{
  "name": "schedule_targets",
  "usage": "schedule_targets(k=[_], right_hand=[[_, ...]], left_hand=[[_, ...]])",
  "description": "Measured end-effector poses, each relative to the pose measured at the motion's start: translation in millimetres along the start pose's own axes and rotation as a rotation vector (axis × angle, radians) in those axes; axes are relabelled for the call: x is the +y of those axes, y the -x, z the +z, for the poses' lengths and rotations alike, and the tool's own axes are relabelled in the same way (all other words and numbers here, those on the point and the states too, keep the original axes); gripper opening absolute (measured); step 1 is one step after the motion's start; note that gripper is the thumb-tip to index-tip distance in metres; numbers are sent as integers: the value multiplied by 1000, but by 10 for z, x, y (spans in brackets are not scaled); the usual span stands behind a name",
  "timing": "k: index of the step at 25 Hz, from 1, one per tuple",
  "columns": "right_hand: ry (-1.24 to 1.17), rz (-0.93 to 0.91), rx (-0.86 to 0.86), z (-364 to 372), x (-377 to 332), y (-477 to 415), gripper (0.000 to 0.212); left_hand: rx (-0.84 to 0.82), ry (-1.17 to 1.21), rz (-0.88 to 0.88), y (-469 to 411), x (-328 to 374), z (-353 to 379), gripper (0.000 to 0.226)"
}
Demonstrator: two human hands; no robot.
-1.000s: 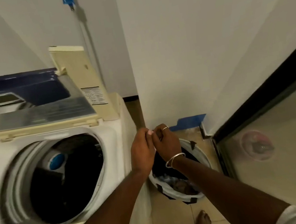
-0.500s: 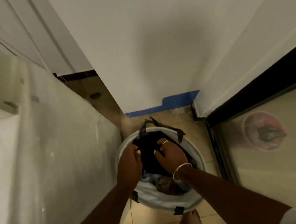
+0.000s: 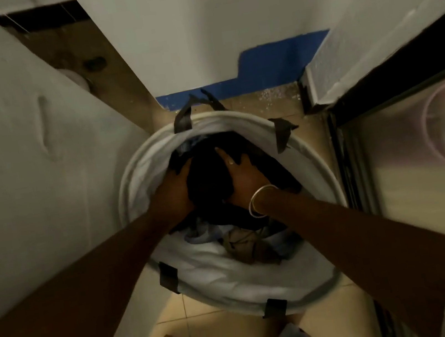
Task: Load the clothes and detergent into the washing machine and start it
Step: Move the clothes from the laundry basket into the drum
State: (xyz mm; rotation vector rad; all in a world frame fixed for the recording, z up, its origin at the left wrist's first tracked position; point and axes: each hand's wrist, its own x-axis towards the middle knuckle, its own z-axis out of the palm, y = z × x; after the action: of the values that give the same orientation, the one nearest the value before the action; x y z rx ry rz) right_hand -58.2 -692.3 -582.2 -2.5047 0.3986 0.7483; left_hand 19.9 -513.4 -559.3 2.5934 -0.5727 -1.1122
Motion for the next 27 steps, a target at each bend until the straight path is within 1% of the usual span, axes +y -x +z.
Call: schedule_targets(k=[2,5,6,7,10,13,15,17,18,19,20,22,24,25,26,27], right_hand=[[-127,-4,59,-85,-26,25,70],[-247,14,187,-346,-187,246,24],[-310,42,213,-479,-265,375,15],[-370,60,239,-613,-339,519,11],[-541,82,318,-1106,-645,1054,11],[-589,55,372,-1705,-1066,1654,15],[-668,9,437,-2136,-1414,2107,16],[-793,-20,511,-2531,-1778,2558,10],[-825,-32,526,-2709,-1989,2789,5],[-822,-44,539,-2864,-2199,2992,6],[-829,-73,556,-3014,-2409,3175,11],[-876,-149,598,-3225,-2860,3476,13],[-919,-222,626,-3389,-3387,3698,4],[-927,-263,629,-3440,-3647,3776,3],[-913,-323,633,-3484,-3919,3849,7],[-865,-395,634,-3513,-4186,3918,13]], left_hand=[[63,14,-20,72,129,-104,80],[147,108,1,353,403,-398,59],[178,153,2,479,507,-522,54],[210,203,-7,631,618,-657,50],[289,354,-41,1200,969,-1169,33],[336,469,-86,1881,1278,-1737,16],[377,498,-103,2341,1466,-2152,14],[444,506,-59,2839,1637,-2586,7],[488,511,-14,3123,1681,-2806,15],[529,501,30,3399,1714,-3026,21],[574,483,72,3638,1720,-3232,22],[648,479,120,4094,1618,-3597,12],[747,520,121,4522,1405,-3931,18],[787,560,104,4704,1275,-4056,17],[826,617,104,4881,1122,-4175,18],[850,679,95,5056,952,-4284,25]])
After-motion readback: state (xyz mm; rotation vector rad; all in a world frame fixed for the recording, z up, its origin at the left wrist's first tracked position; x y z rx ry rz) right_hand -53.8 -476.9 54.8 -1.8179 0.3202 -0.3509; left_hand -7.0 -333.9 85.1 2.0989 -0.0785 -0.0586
